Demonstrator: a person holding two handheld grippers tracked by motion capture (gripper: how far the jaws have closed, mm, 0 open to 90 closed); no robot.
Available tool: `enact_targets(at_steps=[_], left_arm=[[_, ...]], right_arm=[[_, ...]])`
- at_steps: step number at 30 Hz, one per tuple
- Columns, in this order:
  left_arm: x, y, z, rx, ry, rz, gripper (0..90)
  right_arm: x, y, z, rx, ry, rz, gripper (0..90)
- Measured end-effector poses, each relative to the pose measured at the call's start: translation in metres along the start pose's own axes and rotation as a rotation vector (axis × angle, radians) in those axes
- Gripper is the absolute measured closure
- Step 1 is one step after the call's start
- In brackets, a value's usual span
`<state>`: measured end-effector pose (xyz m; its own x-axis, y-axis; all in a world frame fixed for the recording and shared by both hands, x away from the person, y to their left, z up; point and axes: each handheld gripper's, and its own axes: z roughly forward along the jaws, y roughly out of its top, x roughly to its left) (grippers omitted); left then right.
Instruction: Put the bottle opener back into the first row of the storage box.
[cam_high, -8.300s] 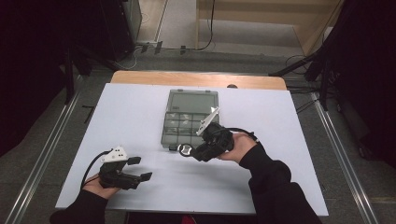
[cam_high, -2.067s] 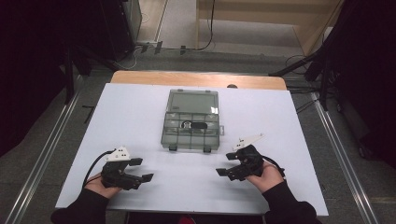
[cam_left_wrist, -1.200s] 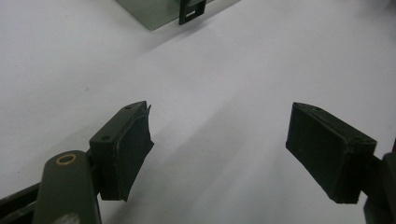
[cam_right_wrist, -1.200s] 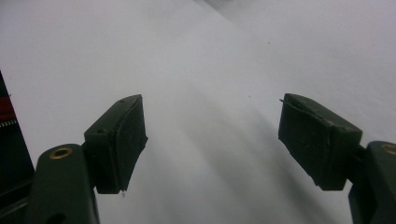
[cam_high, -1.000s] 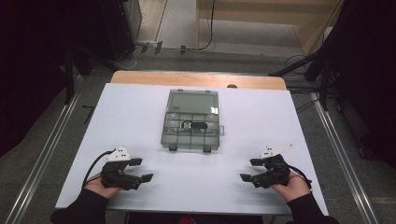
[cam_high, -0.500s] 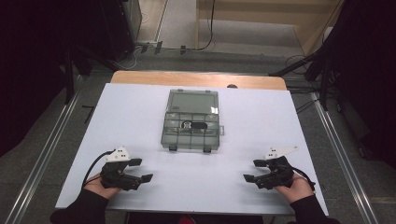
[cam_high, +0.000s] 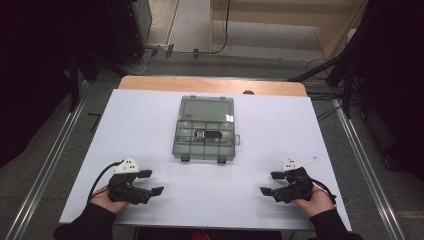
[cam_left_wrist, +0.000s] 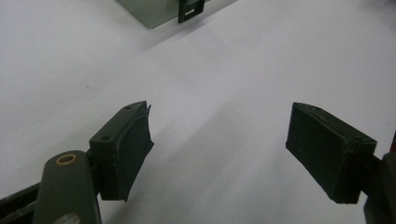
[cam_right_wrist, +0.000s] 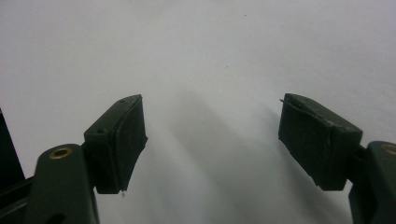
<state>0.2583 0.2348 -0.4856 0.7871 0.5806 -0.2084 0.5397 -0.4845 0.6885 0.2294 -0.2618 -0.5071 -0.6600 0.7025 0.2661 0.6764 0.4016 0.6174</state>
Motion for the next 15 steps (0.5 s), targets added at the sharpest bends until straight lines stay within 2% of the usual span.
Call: enact_targets(at_steps=[15], left_arm=[[0.0002, -0.0002, -0.0003, 0.000, 0.001, 0.002, 21.5]], right_arm=[[-0.0021, -0.0009, 0.0023, 0.014, 0.005, 0.003, 23.8]])
